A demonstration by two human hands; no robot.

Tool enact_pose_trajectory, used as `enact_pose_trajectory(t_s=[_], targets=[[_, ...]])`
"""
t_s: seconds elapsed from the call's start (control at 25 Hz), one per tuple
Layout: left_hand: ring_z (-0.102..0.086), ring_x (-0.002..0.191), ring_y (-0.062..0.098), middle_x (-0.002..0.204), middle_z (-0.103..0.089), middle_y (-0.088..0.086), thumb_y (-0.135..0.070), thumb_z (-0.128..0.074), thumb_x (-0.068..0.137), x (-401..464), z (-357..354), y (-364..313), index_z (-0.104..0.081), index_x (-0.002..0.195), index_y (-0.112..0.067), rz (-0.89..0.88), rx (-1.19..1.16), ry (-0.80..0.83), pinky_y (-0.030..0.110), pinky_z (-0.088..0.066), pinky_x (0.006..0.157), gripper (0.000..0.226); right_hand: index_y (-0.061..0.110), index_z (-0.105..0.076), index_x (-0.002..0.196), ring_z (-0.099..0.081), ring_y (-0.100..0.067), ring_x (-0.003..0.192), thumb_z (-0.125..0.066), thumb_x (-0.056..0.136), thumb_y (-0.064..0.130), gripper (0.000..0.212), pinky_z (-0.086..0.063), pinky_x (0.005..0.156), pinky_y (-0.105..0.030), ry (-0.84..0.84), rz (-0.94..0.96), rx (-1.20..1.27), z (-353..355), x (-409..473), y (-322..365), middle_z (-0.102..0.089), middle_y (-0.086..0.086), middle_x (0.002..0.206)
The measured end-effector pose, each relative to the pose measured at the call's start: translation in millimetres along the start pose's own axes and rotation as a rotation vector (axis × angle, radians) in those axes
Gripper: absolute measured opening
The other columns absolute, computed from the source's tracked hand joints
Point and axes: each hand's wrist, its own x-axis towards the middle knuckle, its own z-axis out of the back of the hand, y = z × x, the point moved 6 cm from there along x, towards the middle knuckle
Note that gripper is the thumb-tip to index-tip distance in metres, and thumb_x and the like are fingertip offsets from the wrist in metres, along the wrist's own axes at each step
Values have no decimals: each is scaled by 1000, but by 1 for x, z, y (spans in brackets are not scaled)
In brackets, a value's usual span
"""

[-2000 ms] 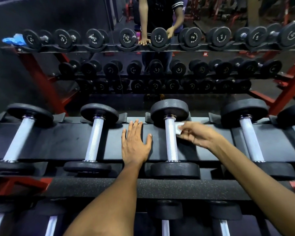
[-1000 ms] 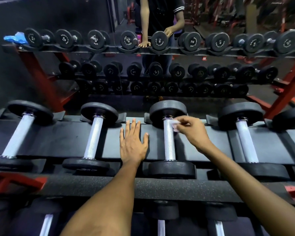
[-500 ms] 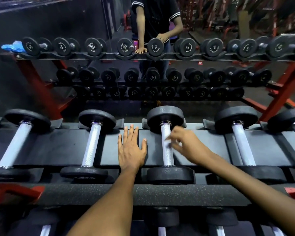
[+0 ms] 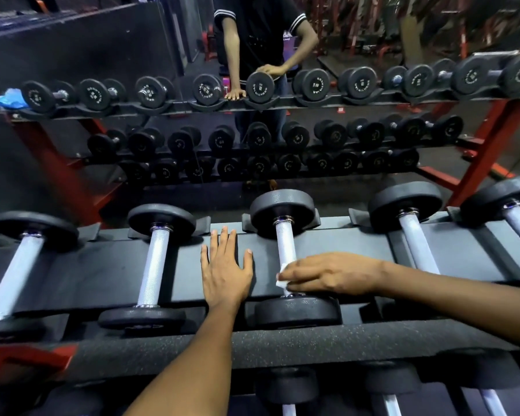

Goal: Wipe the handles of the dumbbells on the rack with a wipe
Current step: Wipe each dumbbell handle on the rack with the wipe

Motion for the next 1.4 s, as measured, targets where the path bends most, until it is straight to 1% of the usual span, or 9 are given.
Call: enact_pose_trajectory(t_s=[0.16, 0.32, 0.44, 0.64, 0.8, 0.96, 1.12, 1.28, 1.4], targets=[[0, 149, 8, 161, -17, -6, -45, -37, 97, -2, 1, -1, -27, 152, -23, 4, -1, 15, 31, 6, 121, 60, -3, -59, 120, -51, -21, 114, -28, 103, 24, 44, -33, 108, -26, -80, -308, 111, 28, 6, -49, -61, -17, 121], [1, 149, 8, 161, -16, -6, -45, -37, 98, -1, 2, -2, -25, 152, -24, 6, 6, 11, 29, 9, 120, 60, 9, -52, 130, -41, -11, 122, -24, 103, 32, 45, -28, 107, -23, 161, -58, 40, 1, -2, -14, -58, -6, 129], [1, 149, 8, 161, -16, -6, -45, -37, 98, -1, 1, -1, -25, 152, -24, 4, 15, 11, 29, 9, 119, 60, 19, -49, 135, -38, -1, 127, -28, 103, 24, 38, -24, 112, -21, 25, -154, -72, 25, 8, -51, -48, 0, 140], [2, 149, 8, 161, -15, -6, -46, -36, 98, -1, 0, -1, -25, 153, -24, 3, 25, 16, 32, 8, 120, 60, 3, -56, 128, -50, -25, 126, -24, 103, 16, 43, -36, 109, -34, 209, 204, -174, -16, 5, -16, -55, -14, 133], [1, 149, 8, 161, -16, -6, -46, -35, 98, -2, 0, -1, -26, 152, -24, 6, 16, 14, 31, 8, 120, 59, -1, -62, 119, -56, -33, 116, -20, 102, 12, 46, -45, 100, -41, -68, 4, -253, 27, 24, -49, -60, -20, 124], [1, 149, 8, 161, -18, -6, -46, -37, 97, 0, 0, 0, -27, 152, -24, 5, 9, 5, 31, 8, 121, 60, 4, -66, 105, -57, -29, 106, -39, 92, 9, 31, -42, 97, -32, 348, 161, -59, -11, 31, -6, -64, -13, 108], [0, 149, 7, 161, -19, -6, -45, -38, 97, -2, 1, -1, -28, 151, -24, 11, 0, 4, 30, 8, 121, 59, 8, -67, 96, -61, -30, 100, -42, 85, 9, 27, -48, 88, -37, 277, -64, -304, 20, 61, -43, -66, -10, 99], [-1, 149, 8, 161, -19, -7, -44, -39, 96, -1, 0, -1, -29, 151, -24, 13, -13, 4, 30, 7, 121, 60, 10, -66, 109, -60, -31, 96, -43, 92, 16, 29, -47, 82, -34, 863, -128, -202, -16, 69, -8, -67, -13, 107], [-1, 149, 8, 161, -19, -6, -45, -38, 97, -2, -1, 0, -30, 151, -24, 1, 1, 4, 30, 7, 121, 59, 7, -63, 111, -61, -33, 102, -42, 92, 18, 31, -51, 84, -37, 751, -269, -523, 4, 92, -33, -64, -14, 114]])
